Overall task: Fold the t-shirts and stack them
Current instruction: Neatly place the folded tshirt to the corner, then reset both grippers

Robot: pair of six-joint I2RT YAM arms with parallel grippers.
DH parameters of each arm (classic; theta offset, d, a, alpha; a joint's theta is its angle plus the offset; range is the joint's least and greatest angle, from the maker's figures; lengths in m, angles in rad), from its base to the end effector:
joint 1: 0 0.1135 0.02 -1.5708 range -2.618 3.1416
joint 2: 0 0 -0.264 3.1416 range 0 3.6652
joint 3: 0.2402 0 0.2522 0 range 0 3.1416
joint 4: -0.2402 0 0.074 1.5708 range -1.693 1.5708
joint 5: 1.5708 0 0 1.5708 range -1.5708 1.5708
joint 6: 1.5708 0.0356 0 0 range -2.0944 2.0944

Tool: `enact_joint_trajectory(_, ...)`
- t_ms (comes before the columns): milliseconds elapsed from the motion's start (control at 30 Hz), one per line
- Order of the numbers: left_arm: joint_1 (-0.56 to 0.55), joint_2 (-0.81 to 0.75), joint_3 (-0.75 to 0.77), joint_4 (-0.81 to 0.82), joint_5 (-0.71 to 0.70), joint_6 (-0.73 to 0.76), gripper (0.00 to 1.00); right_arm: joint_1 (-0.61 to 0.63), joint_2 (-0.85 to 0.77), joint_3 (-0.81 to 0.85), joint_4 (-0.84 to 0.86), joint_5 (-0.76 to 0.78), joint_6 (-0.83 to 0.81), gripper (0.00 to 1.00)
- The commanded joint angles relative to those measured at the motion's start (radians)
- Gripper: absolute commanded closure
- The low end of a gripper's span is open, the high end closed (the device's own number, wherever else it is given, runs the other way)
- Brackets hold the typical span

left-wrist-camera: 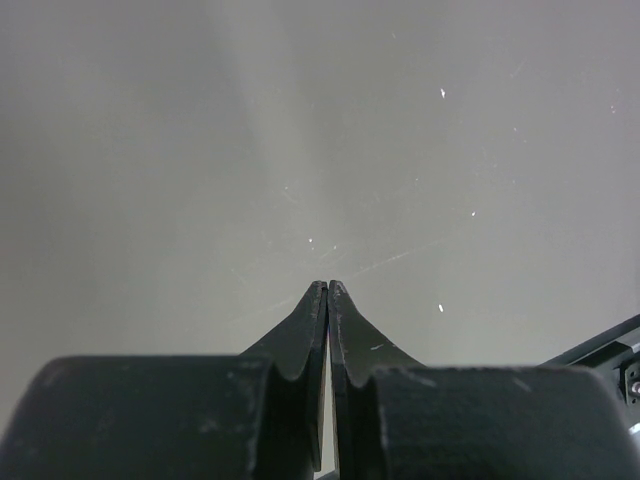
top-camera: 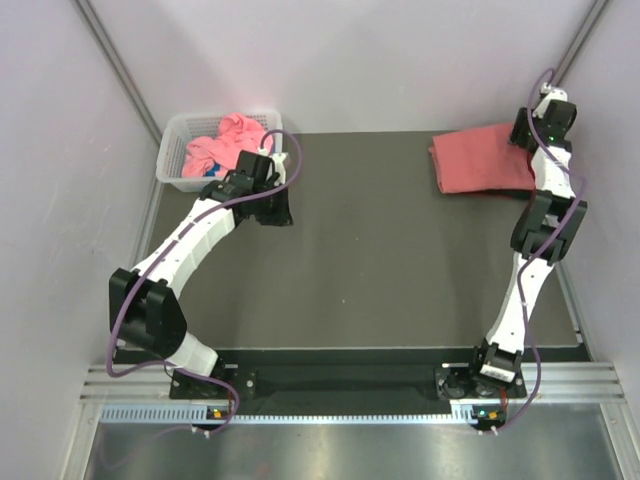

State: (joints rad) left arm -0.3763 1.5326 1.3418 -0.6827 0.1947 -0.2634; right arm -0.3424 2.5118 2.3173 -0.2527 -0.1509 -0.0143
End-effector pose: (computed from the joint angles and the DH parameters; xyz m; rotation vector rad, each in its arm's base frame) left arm 0.3060 -0.1283 0.3063 0.2288 2.4814 -0.5155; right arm 0.5517 -0.1910 0.2333 0.2340 1.9997 -0.0750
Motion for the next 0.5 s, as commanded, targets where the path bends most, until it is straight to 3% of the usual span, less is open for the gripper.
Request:
enact_joint_trajectory(0, 0.01, -0.015, -0.009, 0.057, 0.029, -0.01, 0.94, 0.016, -0.18, -0.068, 0.04, -0.01, 0.007, 0.4)
enact_joint_trajectory(267, 0.011, -0.035, -0.026, 0.069, 0.038, -0.011, 0.94, 0.126, -0.435, -0.344, 0.092, 0.054, 0.028, 0.41)
enact_joint_trajectory(333, 0.011, -0.038, -0.03, 0.074, 0.052, -0.016, 0.94, 0.169, -0.449, -0.386, 0.063, 0.048, 0.03, 0.48)
enact_joint_trajectory(467, 0.011, -0.051, -0.029, 0.077, 0.068, -0.02, 0.95, 0.238, -0.495, -0.524, 0.081, -0.004, 0.069, 0.78)
